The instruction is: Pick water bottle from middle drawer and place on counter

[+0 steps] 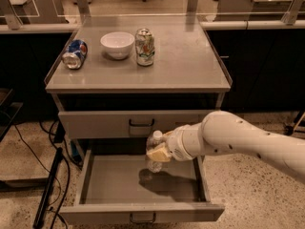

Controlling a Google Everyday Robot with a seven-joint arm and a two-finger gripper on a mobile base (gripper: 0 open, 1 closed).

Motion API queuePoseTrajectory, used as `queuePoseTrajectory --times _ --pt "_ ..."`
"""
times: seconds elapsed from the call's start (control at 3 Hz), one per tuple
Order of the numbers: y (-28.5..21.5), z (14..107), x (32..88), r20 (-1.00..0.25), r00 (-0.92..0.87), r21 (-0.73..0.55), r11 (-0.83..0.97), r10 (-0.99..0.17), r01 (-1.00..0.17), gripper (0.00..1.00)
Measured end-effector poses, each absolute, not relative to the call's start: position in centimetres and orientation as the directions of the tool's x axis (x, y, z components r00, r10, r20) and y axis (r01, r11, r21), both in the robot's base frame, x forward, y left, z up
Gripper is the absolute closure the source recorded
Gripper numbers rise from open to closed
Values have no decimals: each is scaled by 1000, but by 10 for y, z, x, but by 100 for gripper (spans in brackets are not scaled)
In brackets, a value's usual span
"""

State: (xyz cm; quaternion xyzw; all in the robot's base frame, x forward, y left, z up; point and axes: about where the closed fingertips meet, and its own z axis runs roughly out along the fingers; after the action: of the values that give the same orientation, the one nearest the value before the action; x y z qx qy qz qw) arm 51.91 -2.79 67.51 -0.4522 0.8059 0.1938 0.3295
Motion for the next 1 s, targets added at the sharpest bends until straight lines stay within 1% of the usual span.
queuePoseTrajectory --times 0.33,0.67,1.0 --pt "-33 684 534 -707 -384 5 539 -594 -842 100" --pt "-82 745 563 -699 -409 -79 632 -586 -771 100" --pt "-86 749 564 -699 -412 -84 639 -585 -764 100"
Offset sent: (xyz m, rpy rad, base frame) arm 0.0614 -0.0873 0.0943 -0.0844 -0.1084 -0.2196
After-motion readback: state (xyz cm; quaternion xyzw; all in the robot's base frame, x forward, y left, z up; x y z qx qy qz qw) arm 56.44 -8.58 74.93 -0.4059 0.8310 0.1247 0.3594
